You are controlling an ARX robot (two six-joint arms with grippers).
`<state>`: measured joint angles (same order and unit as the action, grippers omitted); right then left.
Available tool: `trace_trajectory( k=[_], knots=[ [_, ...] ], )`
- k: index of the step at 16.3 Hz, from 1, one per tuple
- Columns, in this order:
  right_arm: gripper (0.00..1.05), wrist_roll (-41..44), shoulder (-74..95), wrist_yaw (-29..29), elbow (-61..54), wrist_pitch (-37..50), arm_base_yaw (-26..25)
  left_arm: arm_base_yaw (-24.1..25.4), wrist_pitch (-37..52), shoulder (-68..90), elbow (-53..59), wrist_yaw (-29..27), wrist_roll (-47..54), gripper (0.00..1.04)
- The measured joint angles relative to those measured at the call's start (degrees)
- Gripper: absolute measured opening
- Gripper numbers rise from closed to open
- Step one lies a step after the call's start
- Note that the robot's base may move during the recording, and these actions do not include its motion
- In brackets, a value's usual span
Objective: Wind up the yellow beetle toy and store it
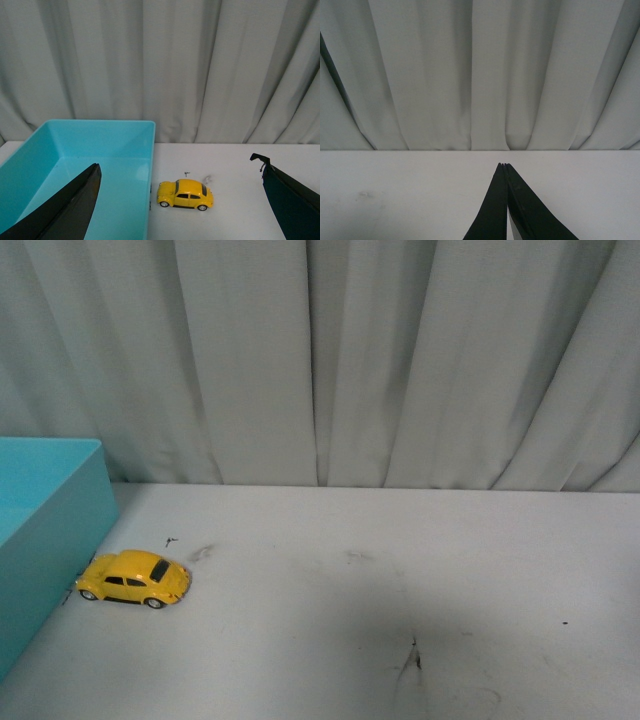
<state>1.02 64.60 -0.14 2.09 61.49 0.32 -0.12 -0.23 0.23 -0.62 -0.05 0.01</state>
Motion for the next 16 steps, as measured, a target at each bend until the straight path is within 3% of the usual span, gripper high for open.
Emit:
trace_trajectory(
  k=[2,8,16],
  knots=[
    [0.02,0.0,-10.3,0.0,-0.1,-11.4,0.0,0.0,0.0,0.0,0.0,0.0,0.0,0.98],
    [0.02,-0.2,-30.8,0.0,-1.5,-28.3,0.0,0.0,0.0,0.0,0.0,0.0,0.0,0.98],
    [0.02,-0.2,-40.0,0.0,-1.5,-36.9,0.0,0.0,0.0,0.0,0.0,0.0,0.0,0.98]
  ],
)
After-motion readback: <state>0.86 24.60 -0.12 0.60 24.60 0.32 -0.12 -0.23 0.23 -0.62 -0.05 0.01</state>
